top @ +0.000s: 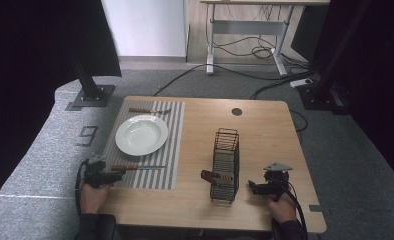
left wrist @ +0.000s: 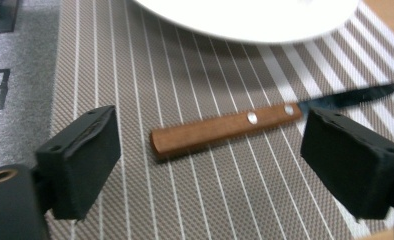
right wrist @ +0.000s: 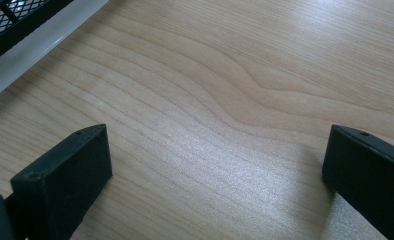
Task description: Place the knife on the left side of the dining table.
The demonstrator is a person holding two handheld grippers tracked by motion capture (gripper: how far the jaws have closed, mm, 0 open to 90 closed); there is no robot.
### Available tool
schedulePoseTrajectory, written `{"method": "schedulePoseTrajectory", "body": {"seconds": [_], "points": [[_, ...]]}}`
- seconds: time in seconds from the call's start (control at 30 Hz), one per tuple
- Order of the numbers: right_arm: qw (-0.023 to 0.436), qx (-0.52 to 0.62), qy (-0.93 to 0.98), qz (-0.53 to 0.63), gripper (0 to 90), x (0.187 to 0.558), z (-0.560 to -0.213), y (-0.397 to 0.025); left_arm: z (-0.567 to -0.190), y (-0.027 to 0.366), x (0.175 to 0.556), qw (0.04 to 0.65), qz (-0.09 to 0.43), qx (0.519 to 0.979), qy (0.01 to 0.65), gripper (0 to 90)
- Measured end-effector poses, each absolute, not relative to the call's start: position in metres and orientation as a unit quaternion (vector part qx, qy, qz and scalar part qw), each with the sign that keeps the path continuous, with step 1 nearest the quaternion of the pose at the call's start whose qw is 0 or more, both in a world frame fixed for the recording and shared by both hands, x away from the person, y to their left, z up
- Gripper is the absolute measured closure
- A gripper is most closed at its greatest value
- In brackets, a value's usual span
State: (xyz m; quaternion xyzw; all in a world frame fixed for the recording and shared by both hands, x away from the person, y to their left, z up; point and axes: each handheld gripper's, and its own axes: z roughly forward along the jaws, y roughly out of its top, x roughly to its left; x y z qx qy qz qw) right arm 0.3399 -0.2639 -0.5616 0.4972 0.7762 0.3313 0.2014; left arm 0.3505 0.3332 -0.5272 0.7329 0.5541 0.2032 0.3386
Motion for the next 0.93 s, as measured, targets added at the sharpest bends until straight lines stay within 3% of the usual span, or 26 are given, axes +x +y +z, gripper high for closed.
{"method": "schedulePoseTrajectory", "body": {"seconds": [0.17, 0.33, 0.93], "points": [[0.201, 0.497, 0.776, 0.331, 0.0, 0.34, -0.562, -0.264, -0.537, 0.33, 0.347, 0.32, 0.204, 0.744, 0.55, 0.2], [0.201, 0.497, 0.776, 0.331, 0.0, 0.34, -0.562, -0.264, -0.545, 0.326, 0.348, 0.287, 0.204, 0.761, 0.544, 0.0], [0.201, 0.497, 0.776, 0.331, 0.0, 0.34, -0.562, -0.264, -0.548, 0.326, 0.348, 0.288, 0.204, 0.761, 0.545, 0.0]]}}
